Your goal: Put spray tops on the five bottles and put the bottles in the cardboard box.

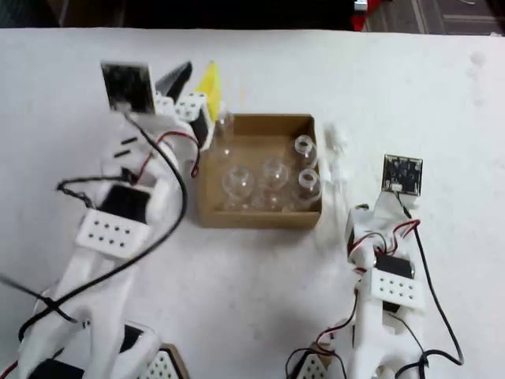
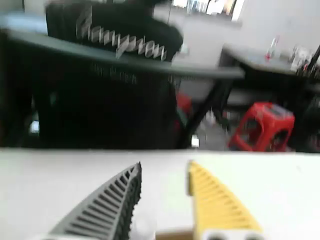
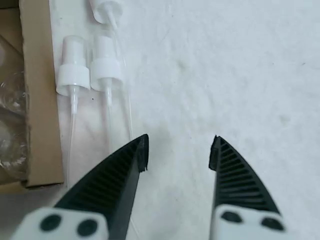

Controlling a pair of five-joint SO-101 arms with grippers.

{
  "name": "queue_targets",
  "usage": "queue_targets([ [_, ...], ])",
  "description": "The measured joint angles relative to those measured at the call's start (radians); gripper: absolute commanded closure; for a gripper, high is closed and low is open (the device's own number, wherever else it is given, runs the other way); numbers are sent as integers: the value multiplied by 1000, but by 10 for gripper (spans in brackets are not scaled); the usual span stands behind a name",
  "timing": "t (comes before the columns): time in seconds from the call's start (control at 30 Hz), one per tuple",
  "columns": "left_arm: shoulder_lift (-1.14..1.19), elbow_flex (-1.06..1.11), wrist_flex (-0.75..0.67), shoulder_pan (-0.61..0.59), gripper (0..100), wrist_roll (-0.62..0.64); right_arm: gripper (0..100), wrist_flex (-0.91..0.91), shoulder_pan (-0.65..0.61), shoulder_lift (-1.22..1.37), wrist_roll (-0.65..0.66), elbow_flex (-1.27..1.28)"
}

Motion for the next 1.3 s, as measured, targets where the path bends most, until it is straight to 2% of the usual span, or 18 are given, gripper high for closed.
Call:
queue_targets([
  [0.07,28,-115,212,0,696,20,818,0,0,0,0,0],
  [0.17,137,-288,453,8,695,31,818,0,0,0,0,0],
  [0.43,453,-658,890,9,695,112,818,0,0,0,0,0],
  [0.63,540,-704,916,9,695,115,818,0,2,0,0,0],
  [0.87,589,-704,795,-9,696,115,818,0,0,0,0,0],
  [1.03,606,-704,772,-9,705,115,818,0,0,0,0,0],
  [1.1,606,-704,769,-8,752,115,818,0,0,0,0,0],
  [1.3,606,-704,769,-8,987,115,818,0,0,0,0,0],
])
